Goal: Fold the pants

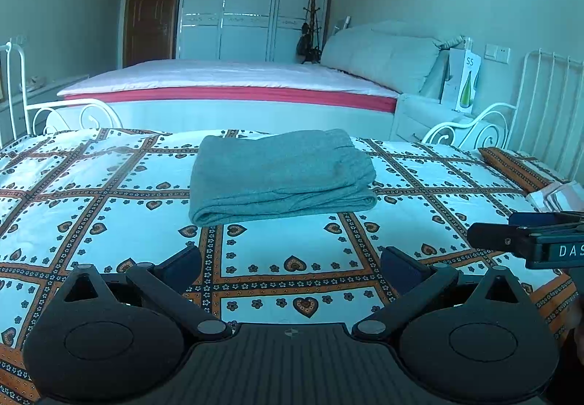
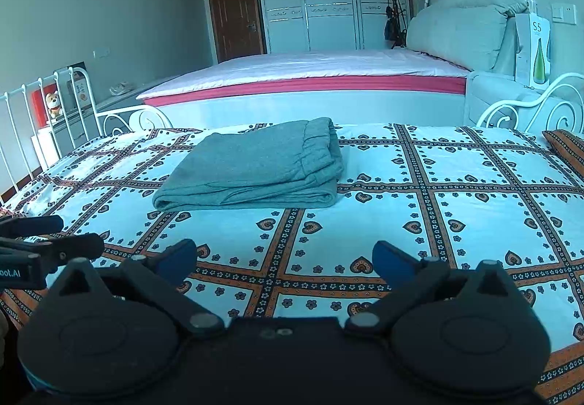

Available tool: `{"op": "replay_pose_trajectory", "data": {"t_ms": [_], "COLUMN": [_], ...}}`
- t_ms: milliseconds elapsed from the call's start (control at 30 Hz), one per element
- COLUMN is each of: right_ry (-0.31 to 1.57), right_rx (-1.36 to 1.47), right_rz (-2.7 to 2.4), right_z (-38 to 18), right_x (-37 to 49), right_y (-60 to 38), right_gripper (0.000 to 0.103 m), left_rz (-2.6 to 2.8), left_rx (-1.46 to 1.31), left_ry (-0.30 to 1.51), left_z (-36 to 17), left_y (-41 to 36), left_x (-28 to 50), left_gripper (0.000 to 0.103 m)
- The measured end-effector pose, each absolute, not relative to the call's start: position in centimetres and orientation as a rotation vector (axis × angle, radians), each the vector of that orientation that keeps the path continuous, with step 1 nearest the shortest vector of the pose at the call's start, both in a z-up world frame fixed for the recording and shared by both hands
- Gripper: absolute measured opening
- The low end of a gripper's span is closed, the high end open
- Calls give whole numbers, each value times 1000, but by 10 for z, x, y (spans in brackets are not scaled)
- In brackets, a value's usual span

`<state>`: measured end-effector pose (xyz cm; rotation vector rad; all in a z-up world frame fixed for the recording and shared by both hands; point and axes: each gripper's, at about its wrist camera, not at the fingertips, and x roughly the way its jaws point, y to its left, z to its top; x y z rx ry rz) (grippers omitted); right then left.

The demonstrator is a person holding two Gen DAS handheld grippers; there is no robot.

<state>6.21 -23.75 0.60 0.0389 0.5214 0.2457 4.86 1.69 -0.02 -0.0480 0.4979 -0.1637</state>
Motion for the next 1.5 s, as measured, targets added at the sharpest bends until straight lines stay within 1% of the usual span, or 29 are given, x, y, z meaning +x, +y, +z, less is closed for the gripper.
{"op": "replay_pose_trajectory", "data": {"t_ms": [1500], "right_ry": [521], "right_rx": [50], "right_rz": [255], "right_z": [7], "right_x": [62], "right_y": [-236], "right_gripper": [97], "left_rz": [-172], "left_rx": [-35], "left_ry": [485], "left_z": [1], "left_y": [13], "left_x": [46], "left_gripper": [103]}}
